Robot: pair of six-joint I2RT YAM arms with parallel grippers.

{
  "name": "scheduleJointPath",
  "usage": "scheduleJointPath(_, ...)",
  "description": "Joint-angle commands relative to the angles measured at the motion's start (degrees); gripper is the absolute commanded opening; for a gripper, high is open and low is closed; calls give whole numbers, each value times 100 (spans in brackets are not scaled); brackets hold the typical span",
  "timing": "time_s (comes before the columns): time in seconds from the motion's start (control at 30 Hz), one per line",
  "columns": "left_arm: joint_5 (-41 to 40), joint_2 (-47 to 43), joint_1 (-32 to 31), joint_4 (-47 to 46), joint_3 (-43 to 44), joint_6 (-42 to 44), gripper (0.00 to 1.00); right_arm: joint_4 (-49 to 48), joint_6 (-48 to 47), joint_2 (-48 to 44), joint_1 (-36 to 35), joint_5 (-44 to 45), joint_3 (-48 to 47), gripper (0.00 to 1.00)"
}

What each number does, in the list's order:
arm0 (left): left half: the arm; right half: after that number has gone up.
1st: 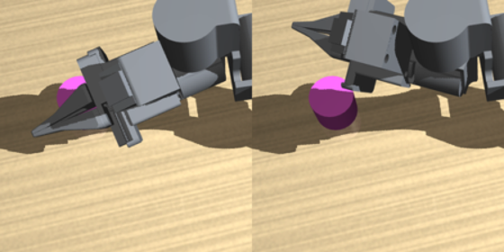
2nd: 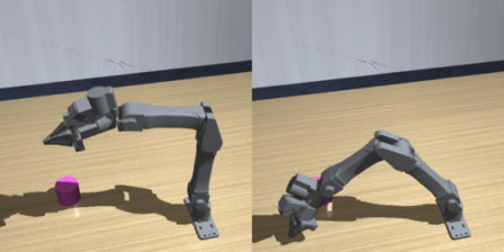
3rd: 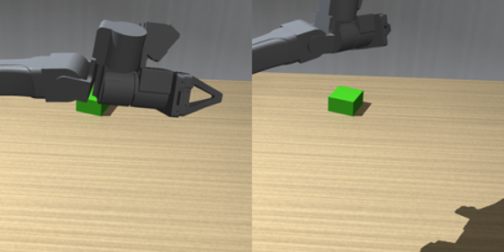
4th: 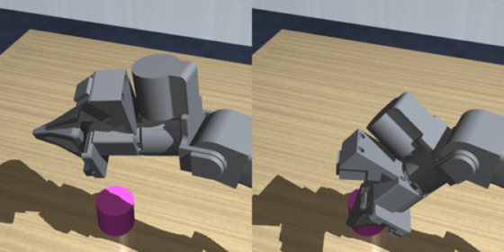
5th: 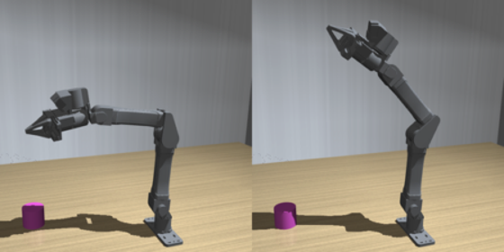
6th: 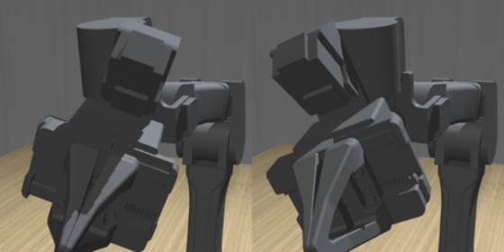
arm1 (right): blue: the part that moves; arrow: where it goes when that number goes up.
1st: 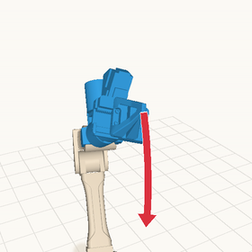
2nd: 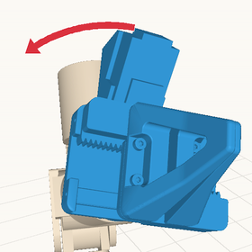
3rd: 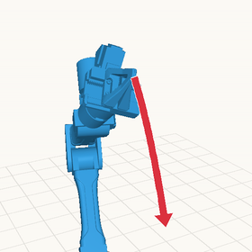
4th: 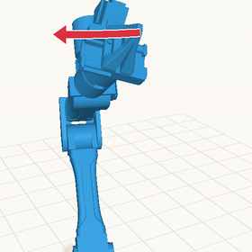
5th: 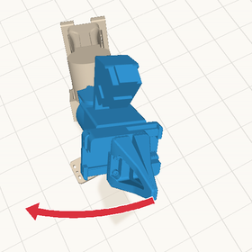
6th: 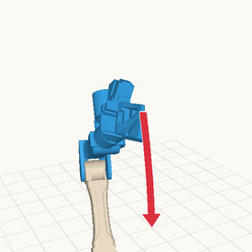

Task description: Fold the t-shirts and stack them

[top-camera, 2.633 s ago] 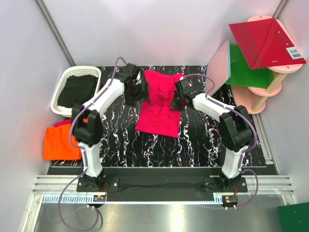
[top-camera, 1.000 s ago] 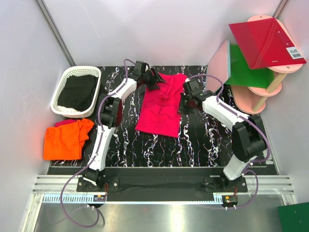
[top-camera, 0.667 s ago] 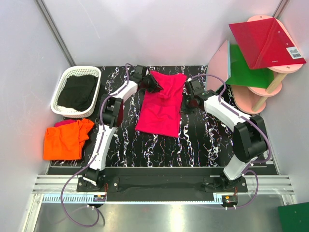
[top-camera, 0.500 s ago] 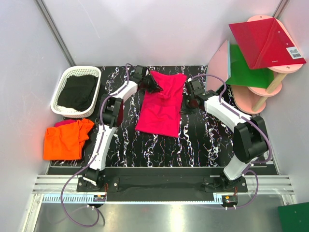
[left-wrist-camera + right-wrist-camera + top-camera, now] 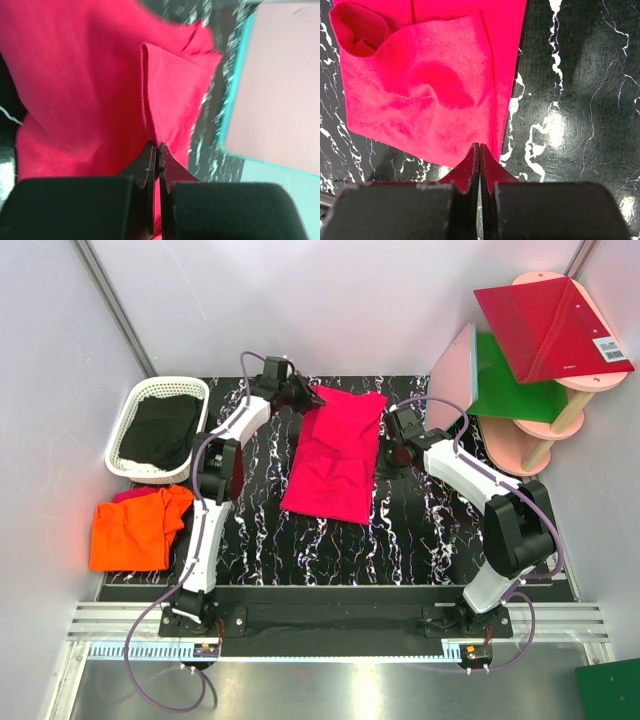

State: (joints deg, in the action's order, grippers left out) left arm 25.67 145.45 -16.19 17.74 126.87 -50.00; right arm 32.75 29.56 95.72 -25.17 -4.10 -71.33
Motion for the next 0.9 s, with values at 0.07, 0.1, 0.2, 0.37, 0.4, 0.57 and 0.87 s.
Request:
scheduleJointPath(0.07,-247,-535,150,-552,136,60,8,-32,-56,-238,30,-47,14,0)
scheduleJointPath(0.1,-255,-500,168,-517,162,60,32,-41,-56,-221,38,-47,14,0)
scheduleJointPath(0.2,-45,-377,265,-210,259,104,99,-32,-47,-238,30,-65,-12,0)
scheduleJointPath(0.37,-62,-1164,405,10,-766,595,99,-23,-38,-308,30,-65,-30,3)
scheduleJointPath(0.4,-132,-1394,423,19,-1030,831,99,-23,-12,-343,30,-65,-13,5)
scheduleJointPath(0.57,-528,-3204,520,124,-2989,1492,99,-6,312,-563,38,-135,382,55)
scheduleJointPath(0.87,113,-4894,625,-174,-6365,1283,99,-952,1866,-766,56,-881,1814,91)
